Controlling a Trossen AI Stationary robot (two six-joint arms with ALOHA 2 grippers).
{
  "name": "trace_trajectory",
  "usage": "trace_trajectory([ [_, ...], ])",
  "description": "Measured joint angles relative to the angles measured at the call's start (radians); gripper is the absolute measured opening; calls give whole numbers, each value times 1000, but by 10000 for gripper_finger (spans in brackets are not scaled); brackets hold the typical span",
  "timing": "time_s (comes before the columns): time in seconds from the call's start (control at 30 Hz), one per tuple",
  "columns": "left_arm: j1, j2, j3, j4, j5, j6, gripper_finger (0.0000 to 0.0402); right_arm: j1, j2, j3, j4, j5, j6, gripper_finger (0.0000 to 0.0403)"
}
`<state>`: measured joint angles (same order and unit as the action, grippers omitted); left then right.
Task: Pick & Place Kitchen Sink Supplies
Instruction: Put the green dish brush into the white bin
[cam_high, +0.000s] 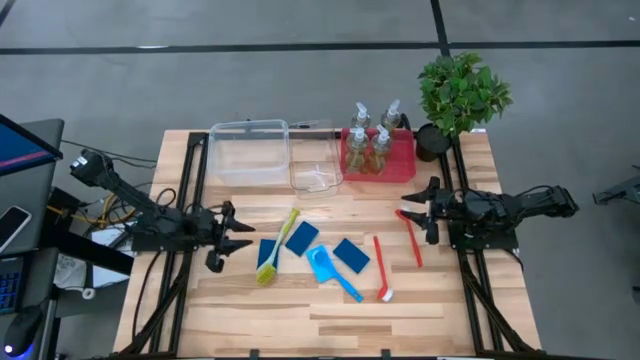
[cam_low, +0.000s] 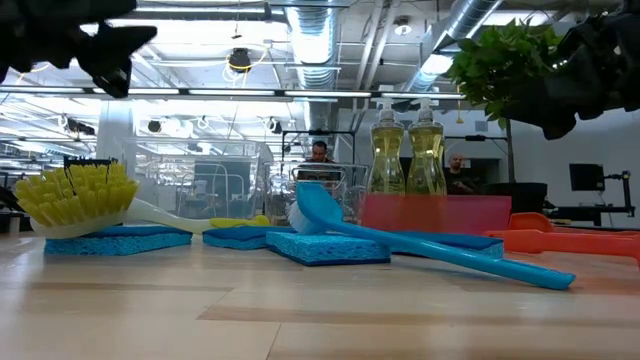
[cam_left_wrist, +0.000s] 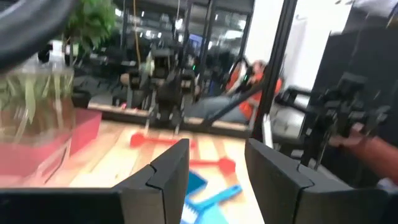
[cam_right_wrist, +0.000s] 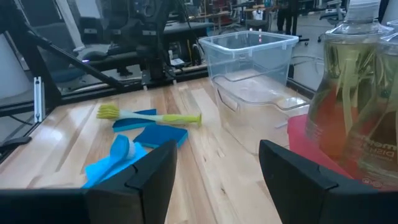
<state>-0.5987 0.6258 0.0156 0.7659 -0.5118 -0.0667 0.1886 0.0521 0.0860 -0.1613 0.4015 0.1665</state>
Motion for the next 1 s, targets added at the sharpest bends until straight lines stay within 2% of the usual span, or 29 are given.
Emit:
trace_trajectory([
  [0.33,0,298,107,1,-26,24,158,0,0,0,-2,-2,-6,221],
  [0.73,0,561,177,2,-206,-46,158,0,0,0,-3,-4,-8,221],
  [1.0,13,673,233,2,-312,-46,158,0,0,0,-3,-4,-8,221],
])
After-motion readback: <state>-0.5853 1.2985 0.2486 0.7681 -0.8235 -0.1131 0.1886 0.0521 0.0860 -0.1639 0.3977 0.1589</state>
